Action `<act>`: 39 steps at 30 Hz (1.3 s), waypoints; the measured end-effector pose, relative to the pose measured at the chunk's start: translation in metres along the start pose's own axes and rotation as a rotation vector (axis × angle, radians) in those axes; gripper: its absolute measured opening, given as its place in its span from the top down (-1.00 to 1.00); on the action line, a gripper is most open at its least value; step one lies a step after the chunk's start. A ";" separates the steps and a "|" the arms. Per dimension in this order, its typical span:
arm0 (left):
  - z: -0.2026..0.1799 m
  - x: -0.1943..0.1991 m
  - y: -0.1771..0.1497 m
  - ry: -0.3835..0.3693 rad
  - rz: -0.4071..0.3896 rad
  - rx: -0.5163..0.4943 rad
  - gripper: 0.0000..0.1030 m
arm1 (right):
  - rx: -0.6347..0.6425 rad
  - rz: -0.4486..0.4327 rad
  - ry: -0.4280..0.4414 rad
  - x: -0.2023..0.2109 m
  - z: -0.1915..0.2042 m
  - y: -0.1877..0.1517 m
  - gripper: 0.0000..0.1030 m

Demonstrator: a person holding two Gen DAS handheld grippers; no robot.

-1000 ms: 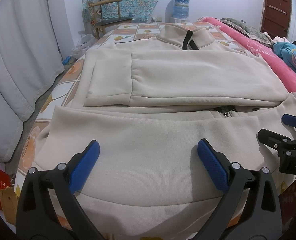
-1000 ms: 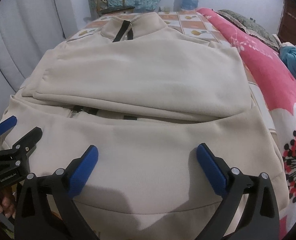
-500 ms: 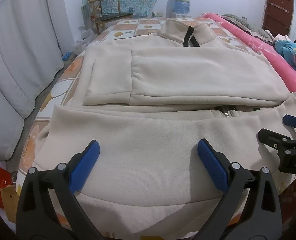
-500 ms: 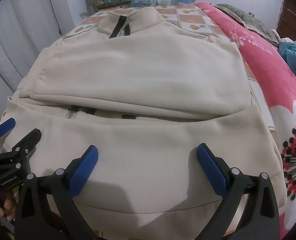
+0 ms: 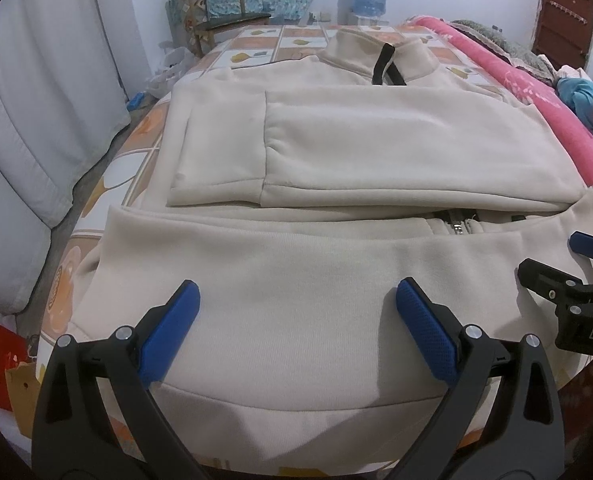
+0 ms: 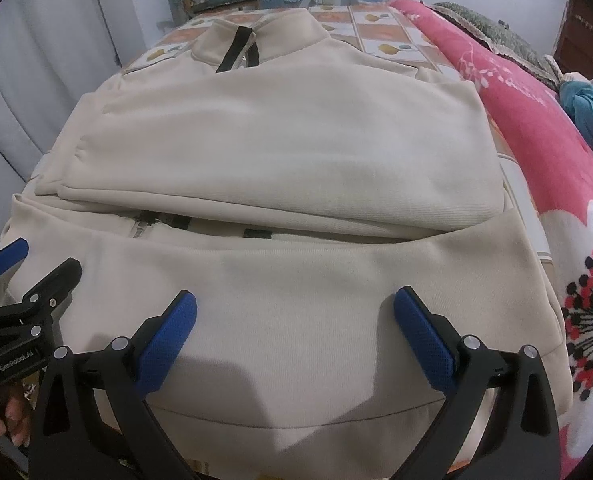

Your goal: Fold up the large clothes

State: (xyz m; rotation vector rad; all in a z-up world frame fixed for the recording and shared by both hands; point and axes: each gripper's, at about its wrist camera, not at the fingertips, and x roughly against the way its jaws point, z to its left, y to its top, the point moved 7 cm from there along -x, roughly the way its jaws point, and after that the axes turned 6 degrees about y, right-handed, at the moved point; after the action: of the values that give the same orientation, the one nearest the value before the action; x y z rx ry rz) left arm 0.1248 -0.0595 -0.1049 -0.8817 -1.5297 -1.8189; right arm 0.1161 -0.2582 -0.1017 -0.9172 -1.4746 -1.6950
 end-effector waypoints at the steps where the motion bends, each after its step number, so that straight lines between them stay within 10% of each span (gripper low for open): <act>1: 0.000 0.000 0.000 0.000 0.001 0.000 -0.86 | -0.001 0.002 0.000 0.000 0.000 0.000 -0.87; 23: 0.015 0.023 0.020 0.019 -0.099 -0.037 -0.86 | -0.013 -0.015 0.082 0.019 -0.004 0.010 -0.87; 31: 0.056 0.057 0.125 -0.098 -0.263 -0.010 -0.83 | 0.062 -0.209 0.202 0.083 -0.006 0.102 -0.87; 39: 0.028 -0.011 0.239 -0.352 -0.155 0.100 -0.47 | -0.038 -0.150 0.366 0.044 -0.024 0.226 -0.87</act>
State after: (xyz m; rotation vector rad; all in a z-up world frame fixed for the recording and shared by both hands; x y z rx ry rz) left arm 0.3240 -0.0693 0.0305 -1.1054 -1.9361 -1.7404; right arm 0.2866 -0.3082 0.0462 -0.4888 -1.2918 -1.8860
